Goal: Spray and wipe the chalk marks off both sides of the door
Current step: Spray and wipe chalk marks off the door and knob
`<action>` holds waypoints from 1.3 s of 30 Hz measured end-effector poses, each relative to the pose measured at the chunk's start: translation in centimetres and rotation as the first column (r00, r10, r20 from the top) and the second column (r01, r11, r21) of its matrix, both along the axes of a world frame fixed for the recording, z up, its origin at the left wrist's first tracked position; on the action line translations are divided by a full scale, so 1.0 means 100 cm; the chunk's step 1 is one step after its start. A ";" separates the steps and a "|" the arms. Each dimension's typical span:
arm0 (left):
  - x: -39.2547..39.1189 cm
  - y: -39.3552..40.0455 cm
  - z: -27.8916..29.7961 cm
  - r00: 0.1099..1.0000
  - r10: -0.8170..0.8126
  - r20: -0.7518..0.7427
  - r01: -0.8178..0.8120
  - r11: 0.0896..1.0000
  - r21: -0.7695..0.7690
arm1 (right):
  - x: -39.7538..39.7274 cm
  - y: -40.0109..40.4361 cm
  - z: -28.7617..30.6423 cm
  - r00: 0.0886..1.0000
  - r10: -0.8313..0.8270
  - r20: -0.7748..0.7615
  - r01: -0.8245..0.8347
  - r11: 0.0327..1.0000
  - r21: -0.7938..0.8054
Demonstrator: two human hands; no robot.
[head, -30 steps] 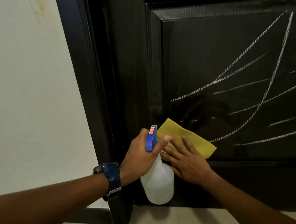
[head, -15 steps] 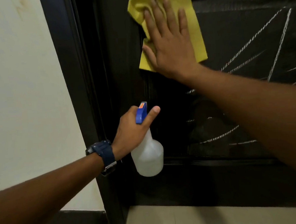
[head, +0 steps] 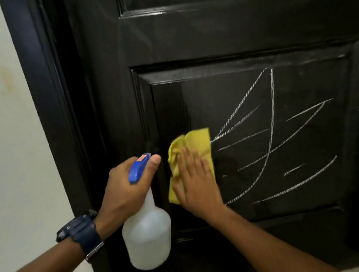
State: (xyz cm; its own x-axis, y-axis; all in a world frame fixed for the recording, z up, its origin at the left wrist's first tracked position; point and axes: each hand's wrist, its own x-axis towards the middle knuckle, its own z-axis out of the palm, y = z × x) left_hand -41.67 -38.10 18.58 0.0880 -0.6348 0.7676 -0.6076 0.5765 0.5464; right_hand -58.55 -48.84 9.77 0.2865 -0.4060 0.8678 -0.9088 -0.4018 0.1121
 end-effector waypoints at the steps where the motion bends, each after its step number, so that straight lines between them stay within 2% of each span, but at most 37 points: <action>1: -0.006 0.000 0.004 1.000 -0.021 0.011 0.021 1.000 0.000 | -0.004 -0.003 0.037 0.984 0.002 0.178 -0.001 1.000 -0.006; 3: -0.021 -0.002 0.015 0.997 -0.048 0.052 0.050 0.998 -0.034 | -0.025 -0.010 0.108 0.917 -0.021 0.398 0.008 0.999 0.034; 5: -0.037 -0.008 0.031 0.995 -0.065 0.071 0.069 0.996 -0.061 | -0.053 -0.014 0.141 0.898 -0.055 0.438 0.034 0.998 0.054; 7: -0.053 -0.019 0.050 0.996 -0.070 0.062 0.076 0.993 -0.094 | -0.075 -0.016 0.130 0.937 -0.050 0.346 0.041 0.999 0.034; 11: -0.083 -0.044 0.092 0.996 -0.076 0.040 0.081 0.987 -0.140 | -0.097 -0.011 0.029 0.994 -0.090 0.067 0.085 0.993 0.078; 13: -0.091 -0.050 0.107 0.999 -0.050 -0.010 0.048 0.986 -0.160 | -0.100 -0.009 -0.003 0.996 -0.094 0.007 0.092 0.988 0.122; 17: -0.090 -0.051 0.115 0.991 -0.031 -0.128 0.010 0.986 -0.164 | -0.092 -0.007 0.013 0.992 -0.112 0.056 0.105 0.988 0.117; 22: -0.070 -0.053 0.114 0.992 -0.087 -0.090 0.082 0.995 -0.065 | -0.080 -0.006 0.062 0.982 -0.129 0.138 0.117 0.989 0.092; 29: -0.041 -0.057 0.112 0.993 -0.077 -0.090 0.068 0.992 -0.103 | -0.071 -0.010 0.059 0.971 -0.066 0.231 0.050 0.996 0.076; 35: -0.033 -0.058 0.116 0.995 -0.018 -0.097 0.001 0.985 -0.172 | -0.059 -0.011 0.061 0.966 -0.051 0.254 0.030 0.996 0.084; 39: -0.022 -0.053 0.118 0.987 0.051 -0.154 -0.075 0.986 -0.150 | -0.042 -0.009 0.098 0.990 0.005 0.140 -0.007 1.000 0.019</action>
State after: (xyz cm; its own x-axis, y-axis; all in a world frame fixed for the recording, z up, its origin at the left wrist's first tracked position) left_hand -43.86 -43.44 30.42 0.2449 -0.4987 0.8315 -0.5638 0.6244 0.5406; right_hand -62.75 -49.75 19.55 0.1653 -0.4215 0.8916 -0.9126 -0.4082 -0.0238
